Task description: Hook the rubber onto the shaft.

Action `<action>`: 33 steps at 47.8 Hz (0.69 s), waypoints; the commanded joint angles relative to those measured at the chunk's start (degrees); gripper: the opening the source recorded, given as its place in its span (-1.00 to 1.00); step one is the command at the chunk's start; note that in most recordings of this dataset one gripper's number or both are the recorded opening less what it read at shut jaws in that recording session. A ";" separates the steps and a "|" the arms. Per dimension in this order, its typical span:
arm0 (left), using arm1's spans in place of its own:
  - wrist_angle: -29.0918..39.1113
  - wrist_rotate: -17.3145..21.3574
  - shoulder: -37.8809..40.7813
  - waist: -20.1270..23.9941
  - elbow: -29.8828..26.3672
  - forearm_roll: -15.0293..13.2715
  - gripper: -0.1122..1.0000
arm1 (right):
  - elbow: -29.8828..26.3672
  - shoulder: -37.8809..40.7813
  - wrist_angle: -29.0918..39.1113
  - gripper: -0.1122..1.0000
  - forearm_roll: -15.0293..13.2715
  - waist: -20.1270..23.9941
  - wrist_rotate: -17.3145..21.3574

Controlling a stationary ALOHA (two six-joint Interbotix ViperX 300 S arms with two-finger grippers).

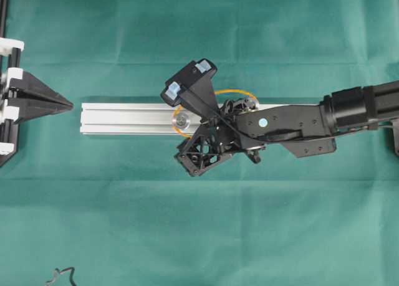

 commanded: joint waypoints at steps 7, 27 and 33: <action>-0.26 0.00 0.44 -0.18 -1.85 0.18 -0.80 | -0.79 -5.62 0.18 0.83 -0.09 0.18 -0.18; -0.26 0.00 0.44 -0.18 -1.85 0.09 -0.80 | -0.88 -13.62 4.57 0.83 -0.18 0.09 -2.72; -0.26 0.00 0.44 -0.09 -1.85 0.09 -0.80 | -0.88 -16.44 7.38 0.83 -0.09 0.00 -3.34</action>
